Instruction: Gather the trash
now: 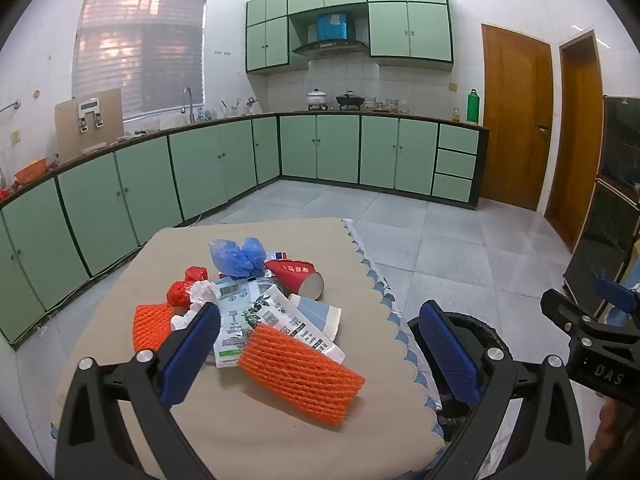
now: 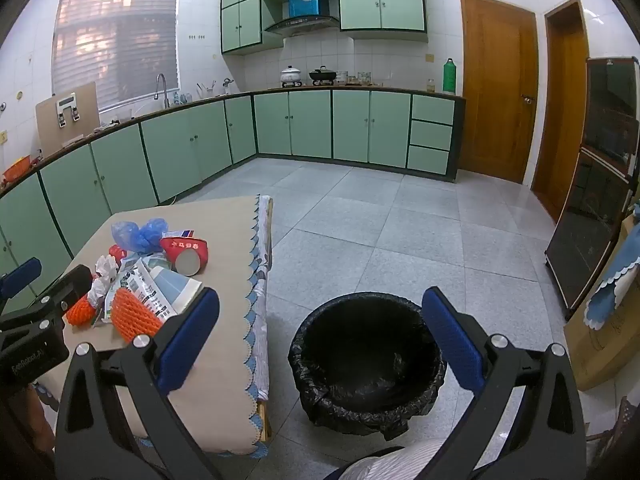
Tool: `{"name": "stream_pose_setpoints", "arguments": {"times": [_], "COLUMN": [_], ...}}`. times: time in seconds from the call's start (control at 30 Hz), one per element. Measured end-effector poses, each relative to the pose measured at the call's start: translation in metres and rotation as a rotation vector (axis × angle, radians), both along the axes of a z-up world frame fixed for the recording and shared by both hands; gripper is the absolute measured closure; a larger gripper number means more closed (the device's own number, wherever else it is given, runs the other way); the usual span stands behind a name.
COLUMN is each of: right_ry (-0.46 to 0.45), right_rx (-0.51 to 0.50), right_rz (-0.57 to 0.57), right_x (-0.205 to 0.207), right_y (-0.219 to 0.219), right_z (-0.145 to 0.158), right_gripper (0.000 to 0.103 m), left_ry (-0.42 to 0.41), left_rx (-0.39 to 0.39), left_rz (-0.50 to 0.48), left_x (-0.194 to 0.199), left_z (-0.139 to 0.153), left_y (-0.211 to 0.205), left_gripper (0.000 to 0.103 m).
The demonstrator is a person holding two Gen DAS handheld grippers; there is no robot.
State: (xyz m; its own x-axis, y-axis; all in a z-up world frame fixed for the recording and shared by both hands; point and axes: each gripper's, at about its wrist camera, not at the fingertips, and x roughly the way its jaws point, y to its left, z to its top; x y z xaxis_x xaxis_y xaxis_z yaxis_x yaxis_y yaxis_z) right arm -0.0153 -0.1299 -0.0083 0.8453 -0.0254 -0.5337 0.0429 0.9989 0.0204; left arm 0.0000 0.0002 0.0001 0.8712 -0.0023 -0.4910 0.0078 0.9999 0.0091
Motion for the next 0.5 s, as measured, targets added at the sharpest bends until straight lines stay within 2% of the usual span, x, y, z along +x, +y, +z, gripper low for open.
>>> {"name": "stream_pose_setpoints", "arguments": {"times": [0.5], "right_ry": [-0.005], "right_rx": [0.0], "right_rz": [-0.001], "right_x": [0.0009], "right_y": [0.001], "right_z": [-0.0004], "right_gripper": [0.005], "left_ry": [-0.007], "left_rx": [0.015], "left_rz": [0.001], "left_x": [-0.0003], "left_z": [0.0], "left_y": [-0.0009], "left_gripper": [0.006]}}
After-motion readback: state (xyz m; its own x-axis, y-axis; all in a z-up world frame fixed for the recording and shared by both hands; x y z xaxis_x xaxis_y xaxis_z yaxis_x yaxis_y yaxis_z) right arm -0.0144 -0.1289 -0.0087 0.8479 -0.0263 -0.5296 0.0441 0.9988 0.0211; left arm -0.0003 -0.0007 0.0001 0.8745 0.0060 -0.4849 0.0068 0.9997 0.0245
